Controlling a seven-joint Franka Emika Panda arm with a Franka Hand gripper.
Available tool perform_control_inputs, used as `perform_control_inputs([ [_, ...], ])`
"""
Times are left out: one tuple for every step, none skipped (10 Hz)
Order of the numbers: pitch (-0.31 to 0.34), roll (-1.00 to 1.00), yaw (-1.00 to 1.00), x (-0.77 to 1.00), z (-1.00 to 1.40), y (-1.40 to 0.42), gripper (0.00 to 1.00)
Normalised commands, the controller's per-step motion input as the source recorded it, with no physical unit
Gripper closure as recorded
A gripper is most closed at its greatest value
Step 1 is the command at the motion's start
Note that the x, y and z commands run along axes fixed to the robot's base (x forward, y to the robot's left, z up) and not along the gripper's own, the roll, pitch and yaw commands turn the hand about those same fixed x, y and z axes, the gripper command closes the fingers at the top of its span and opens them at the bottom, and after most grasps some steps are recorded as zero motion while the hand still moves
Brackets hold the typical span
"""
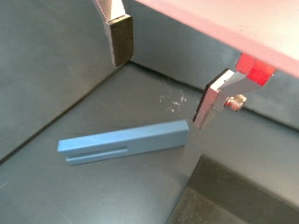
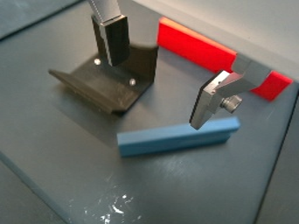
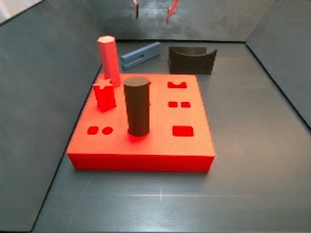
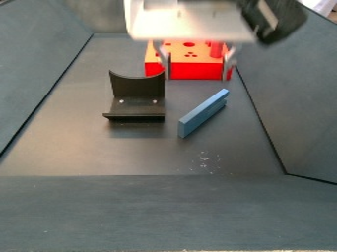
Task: Pick up the double-square object. Move up. Rotate the double-square object. Place the double-square object on the fixture. Regrasp the double-square object. Move to above the board. Insert the double-square object.
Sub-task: Pick up the double-square object.
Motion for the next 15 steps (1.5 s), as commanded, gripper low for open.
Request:
perform_control_inputs([
  [0.0,-0.28,-0.15,-0.07,-0.58,0.0,0.0],
  [0.0,-0.31,-0.13,-0.06,-0.5,-0.06,0.0],
  [0.033,-0.31,-0.13,-0.15,-0.5,-0.05,0.0],
  [0.041,-0.3,-0.12,-0.16,-0.52,-0.03,0.0],
  [0.0,-0.23,-0.12,-0.13,-0.68,0.0,0.0],
  [0.0,-0.21,-0.3,-0.45,-0.71,-0.19,0.0],
  [-0.077,-0.23,-0.2,-0.32,-0.57,-0.23,0.0],
  [-0.16,-0.2,-0.09,-0.19,-0.43,-0.09,0.0],
  [-0.031,-0.2,-0.05,0.0,-0.4,0.0,0.0],
  [-0.004,-0.2,-0.06,0.0,-0.34,0.02,0.0],
  [0.0,-0.18,-0.05,0.0,-0.27,0.0,0.0],
  [0.0,-0.12,-0.03,0.0,-0.07,0.0,0.0],
  [-0.006,-0.05,0.0,0.0,0.0,0.01,0.0],
  [0.0,0.12,-0.02,-0.09,-0.05,0.08,0.0],
  [0.0,0.16,0.0,-0.02,-0.08,0.07,0.0],
])
